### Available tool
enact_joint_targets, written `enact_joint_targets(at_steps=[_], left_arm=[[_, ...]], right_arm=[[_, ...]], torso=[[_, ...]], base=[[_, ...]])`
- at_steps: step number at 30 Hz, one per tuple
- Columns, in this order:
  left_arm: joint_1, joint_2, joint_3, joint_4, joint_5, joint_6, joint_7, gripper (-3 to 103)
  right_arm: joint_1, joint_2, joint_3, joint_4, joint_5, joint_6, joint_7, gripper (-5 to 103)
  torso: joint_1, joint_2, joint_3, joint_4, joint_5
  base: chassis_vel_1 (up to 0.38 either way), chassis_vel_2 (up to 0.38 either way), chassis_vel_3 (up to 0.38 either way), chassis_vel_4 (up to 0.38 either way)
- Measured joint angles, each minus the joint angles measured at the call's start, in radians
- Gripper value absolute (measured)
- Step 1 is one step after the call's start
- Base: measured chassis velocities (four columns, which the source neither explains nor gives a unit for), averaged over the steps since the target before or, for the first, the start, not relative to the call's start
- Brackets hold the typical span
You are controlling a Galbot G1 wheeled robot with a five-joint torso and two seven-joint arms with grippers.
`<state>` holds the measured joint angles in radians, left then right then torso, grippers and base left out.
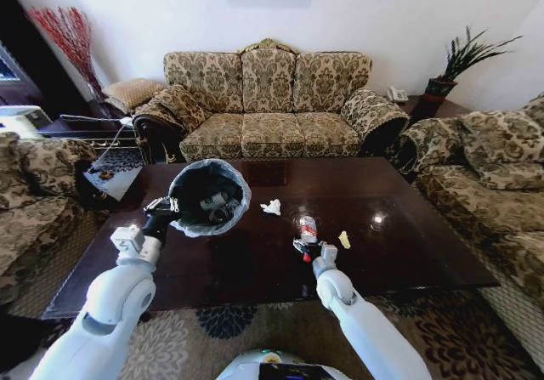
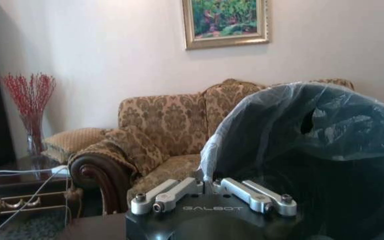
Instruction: Move to the front of the table and place the trash on the table into the trash bin.
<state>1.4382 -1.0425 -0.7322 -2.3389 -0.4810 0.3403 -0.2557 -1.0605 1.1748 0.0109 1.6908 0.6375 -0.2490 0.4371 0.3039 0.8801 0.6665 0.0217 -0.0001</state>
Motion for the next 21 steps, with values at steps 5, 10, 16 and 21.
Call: enact_joint_targets(at_steps=[5,10,16,21], left_arm=[[-0.010,0.006,0.002,0.012,-0.003,0.000,0.000,1],[-0.018,0.013,0.004,0.018,-0.007,0.000,0.001,1],[-0.018,0.018,0.005,0.022,-0.009,0.000,0.002,1],[-0.022,0.023,0.022,0.030,-0.008,0.000,0.011,1]], right_arm=[[0.006,0.003,-0.003,-0.006,-0.003,0.003,-0.001,62],[0.008,-0.001,-0.002,-0.001,-0.013,0.012,-0.001,45],[0.033,-0.049,-0.014,0.131,-0.037,0.021,0.000,36],[0.225,-0.182,-0.100,0.317,0.047,-0.001,0.017,23]], torso=[[0.000,0.000,0.000,0.0001,0.0001],[0.000,0.000,0.000,0.0000,0.0003],[0.000,0.000,0.000,-0.0001,0.0002],[0.000,0.000,0.000,0.0002,-0.0001]], base=[[0.000,0.000,0.000,0.000],[0.000,0.000,0.000,0.000],[0.000,0.000,0.000,0.000],[0.000,0.000,0.000,0.000]])
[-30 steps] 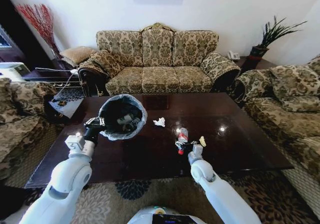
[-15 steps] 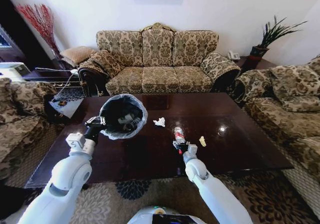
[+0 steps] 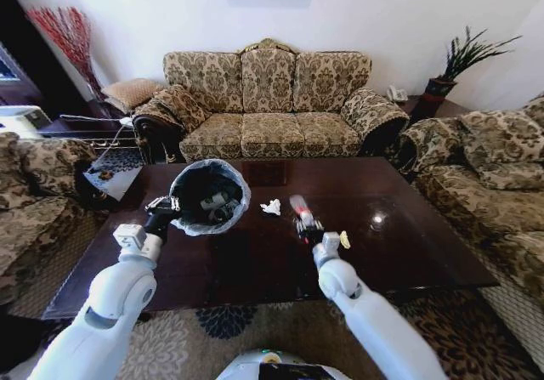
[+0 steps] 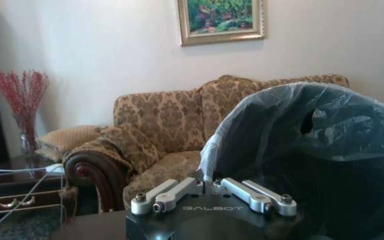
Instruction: Move to the front of the table and place the trash on the table into the trash bin.
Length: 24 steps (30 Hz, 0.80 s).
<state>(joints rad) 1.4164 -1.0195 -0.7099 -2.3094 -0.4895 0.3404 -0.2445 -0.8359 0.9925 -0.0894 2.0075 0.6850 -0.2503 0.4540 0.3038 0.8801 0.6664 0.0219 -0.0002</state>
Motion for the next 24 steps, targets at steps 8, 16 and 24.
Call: enact_joint_targets(at_steps=[8,16,24], left_arm=[[-0.017,0.027,0.015,0.016,-0.016,0.015,0.007,1],[-0.020,0.043,0.011,0.021,-0.033,0.022,0.006,1],[-0.019,0.050,0.008,0.019,-0.043,0.024,0.006,1]], right_arm=[[0.475,-0.067,-0.165,0.108,0.312,-0.082,-0.009,16],[0.705,-0.026,-0.465,0.164,0.424,-0.099,0.003,16],[0.741,-0.007,-0.675,0.116,0.329,-0.089,0.000,25]], torso=[[0.000,0.000,0.000,0.0001,0.0004],[0.000,0.000,0.000,0.0002,-0.0002],[0.000,0.000,0.000,-0.0005,0.0003]], base=[[0.000,0.000,0.000,0.000],[0.000,0.000,0.000,0.000],[0.000,0.000,0.000,0.000]])
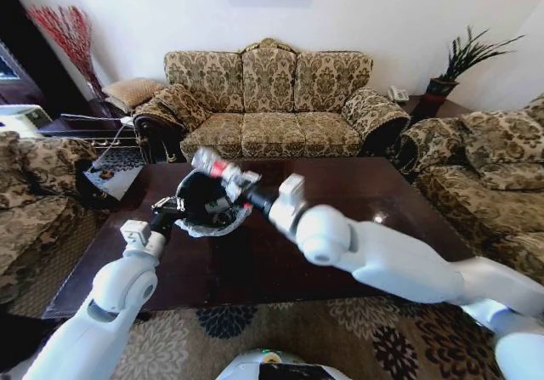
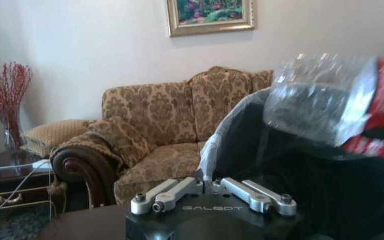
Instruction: Move to the front of the table and place the trash on the table into the trash bin.
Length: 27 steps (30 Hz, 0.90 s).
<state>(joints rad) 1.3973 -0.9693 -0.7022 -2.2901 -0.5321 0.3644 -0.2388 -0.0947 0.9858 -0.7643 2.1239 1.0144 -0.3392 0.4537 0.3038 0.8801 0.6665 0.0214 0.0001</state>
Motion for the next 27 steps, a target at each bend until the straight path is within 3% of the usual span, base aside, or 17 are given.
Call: enact_joint_targets(at_steps=[4,9,11,13,17,19,20,27], left_arm=[[0.002,0.003,-0.001,-0.007,-0.003,0.000,0.000,1],[0.002,0.005,-0.001,-0.008,-0.004,0.000,-0.001,1],[0.002,0.006,-0.002,-0.008,-0.004,0.000,-0.002,1],[0.002,0.006,-0.002,-0.008,-0.005,0.000,-0.002,1],[0.001,0.006,-0.002,-0.006,-0.013,0.000,-0.004,1],[0.001,0.006,-0.002,-0.005,-0.015,0.000,-0.004,1],[0.000,0.007,-0.003,0.000,-0.018,0.000,-0.004,1],[-0.003,0.002,-0.013,0.014,-0.028,-0.001,-0.020,1]], right_arm=[[0.012,0.034,-0.014,-0.033,-0.017,0.008,0.000,41],[0.020,0.046,-0.009,-0.038,-0.018,0.011,0.001,52],[0.024,0.046,0.003,-0.030,-0.018,0.014,0.002,68],[0.026,0.042,0.010,-0.022,-0.018,0.015,0.002,68],[0.036,0.022,0.059,0.010,-0.014,0.025,0.005,90],[0.039,0.018,0.075,0.014,-0.011,0.028,0.006,90],[0.043,0.009,0.122,0.019,-0.004,0.033,0.007,98],[-0.009,-0.051,0.284,-0.108,-0.058,0.055,-0.006,100]], torso=[[0.000,0.000,0.000,0.0005,-0.0002],[0.000,0.000,0.000,0.0004,-0.0001],[0.000,0.000,0.000,0.0003,-0.0001],[0.000,0.000,0.000,0.0003,-0.0001],[0.000,0.000,0.000,0.0003,0.0000],[0.000,0.000,0.000,0.0003,0.0000],[0.000,0.000,0.000,0.0002,0.0000],[0.000,0.000,0.000,0.0003,0.0000]], base=[[0.000,0.000,0.000,0.000],[0.000,0.000,0.000,0.000],[0.000,0.000,0.000,0.000],[0.000,0.000,0.000,0.000],[0.000,0.000,0.000,0.000],[0.000,0.000,0.000,0.000],[0.000,0.000,0.000,0.000],[0.000,0.000,0.000,0.000]])
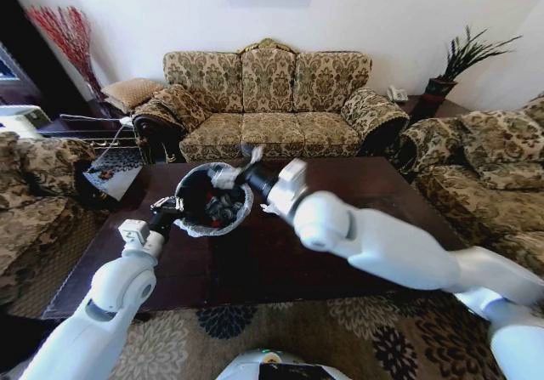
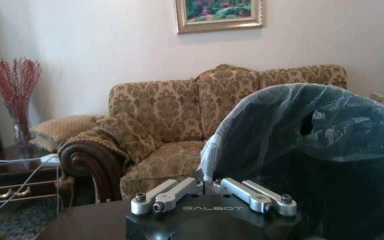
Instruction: Move to the front of the table and place the trash on the table into the trash bin.
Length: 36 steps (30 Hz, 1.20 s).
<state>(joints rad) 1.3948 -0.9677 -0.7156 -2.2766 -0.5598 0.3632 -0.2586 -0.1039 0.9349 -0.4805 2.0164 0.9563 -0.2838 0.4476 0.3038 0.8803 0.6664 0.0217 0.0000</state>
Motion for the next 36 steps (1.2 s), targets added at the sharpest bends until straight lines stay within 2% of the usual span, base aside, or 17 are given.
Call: enact_joint_targets(at_steps=[3,4,6,9,12,15,16,19,21,23,25,27,30,31,33,35,36], left_arm=[[-0.006,-0.001,-0.004,0.002,-0.012,0.000,-0.015,1],[-0.012,-0.004,-0.010,0.007,-0.016,0.000,-0.021,1],[-0.014,-0.005,-0.012,0.009,-0.017,0.000,-0.022,1],[-0.031,-0.009,-0.029,0.033,-0.025,0.001,-0.030,1],[-0.033,-0.002,-0.035,0.037,-0.031,0.001,-0.031,1],[-0.033,0.010,-0.043,0.035,-0.043,0.004,-0.033,1],[-0.033,0.010,-0.043,0.035,-0.043,0.004,-0.033,1],[-0.033,0.010,-0.042,0.032,-0.046,0.005,-0.032,1],[-0.034,0.008,-0.042,0.032,-0.046,0.006,-0.031,1],[-0.035,0.006,-0.041,0.037,-0.046,0.007,-0.029,1],[-0.035,0.006,-0.041,0.037,-0.045,0.007,-0.027,1],[-0.038,0.009,-0.041,0.038,-0.045,0.007,-0.025,1],[-0.043,0.011,-0.040,0.039,-0.045,0.007,-0.023,1],[-0.043,0.011,-0.040,0.039,-0.045,0.007,-0.023,1],[-0.043,0.007,-0.038,0.039,-0.044,0.007,-0.021,1],[-0.043,0.006,-0.037,0.039,-0.043,0.007,-0.021,1],[-0.042,0.004,-0.037,0.037,-0.043,0.007,-0.021,1]], right_arm=[[-0.067,-0.012,0.033,-0.133,-0.032,0.035,-0.003,100],[-0.113,-0.005,0.049,-0.229,-0.071,0.055,-0.020,100],[-0.122,-0.002,0.052,-0.249,-0.081,0.060,-0.023,100],[-0.240,0.064,0.059,-0.469,-0.150,0.117,-0.043,100],[-0.269,0.084,0.052,-0.521,-0.152,0.134,-0.059,100],[-0.314,0.139,0.037,-0.628,-0.153,0.154,-0.139,100],[-0.314,0.139,0.037,-0.628,-0.153,0.154,-0.139,100],[-0.326,0.216,0.037,-0.746,-0.156,0.188,-0.191,100],[-0.326,0.238,0.039,-0.775,-0.156,0.195,-0.202,103],[-0.327,0.284,0.045,-0.828,-0.157,0.218,-0.232,95],[-0.327,0.300,0.046,-0.842,-0.160,0.223,-0.242,95],[-0.326,0.322,0.046,-0.862,-0.166,0.224,-0.254,87],[-0.330,0.368,0.044,-0.905,-0.188,0.224,-0.260,82],[-0.330,0.368,0.044,-0.905,-0.188,0.224,-0.260,82],[-0.333,0.390,0.044,-0.934,-0.203,0.225,-0.260,73],[-0.333,0.398,0.045,-0.951,-0.210,0.229,-0.260,73],[-0.333,0.403,0.046,-0.963,-0.215,0.233,-0.260,68]], torso=[[0.000,0.000,0.000,-0.0002,0.0002],[0.000,0.000,0.000,-0.0004,0.0009],[0.000,0.000,0.000,-0.0004,0.0006],[0.000,0.000,0.000,0.0002,0.0003],[0.000,0.000,0.000,0.0002,-0.0003],[0.000,0.000,0.000,0.0000,-0.0003],[0.000,0.000,0.000,0.0000,-0.0003],[0.000,0.000,0.000,-0.0002,-0.0002],[0.000,0.000,0.000,0.0001,0.0000],[0.000,0.000,0.000,0.0003,-0.0005],[0.000,0.000,0.000,0.0003,-0.0004],[0.000,0.000,0.000,0.0003,-0.0003],[0.000,0.000,0.000,-0.0001,-0.0001],[0.000,0.000,0.000,-0.0001,-0.0001],[0.000,0.000,0.000,0.0000,-0.0001],[0.000,0.000,0.000,0.0001,-0.0002],[0.000,0.000,0.000,0.0001,-0.0003]], base=[[0.000,0.000,0.000,0.000],[0.000,0.000,0.000,0.000],[0.000,0.000,0.000,0.000],[0.000,0.000,0.000,0.000],[0.000,0.000,0.000,0.000],[0.000,0.000,0.000,0.000],[0.000,0.000,0.000,0.000],[0.000,0.000,0.000,0.000],[0.000,0.000,0.000,0.000],[0.000,0.000,0.000,0.000],[0.000,0.000,0.000,0.000],[0.000,0.000,0.000,0.000],[0.000,0.000,0.000,0.000],[0.000,0.000,0.000,0.000],[0.000,0.000,0.000,0.000],[0.000,0.000,0.000,0.000],[0.000,0.000,0.000,0.000]])
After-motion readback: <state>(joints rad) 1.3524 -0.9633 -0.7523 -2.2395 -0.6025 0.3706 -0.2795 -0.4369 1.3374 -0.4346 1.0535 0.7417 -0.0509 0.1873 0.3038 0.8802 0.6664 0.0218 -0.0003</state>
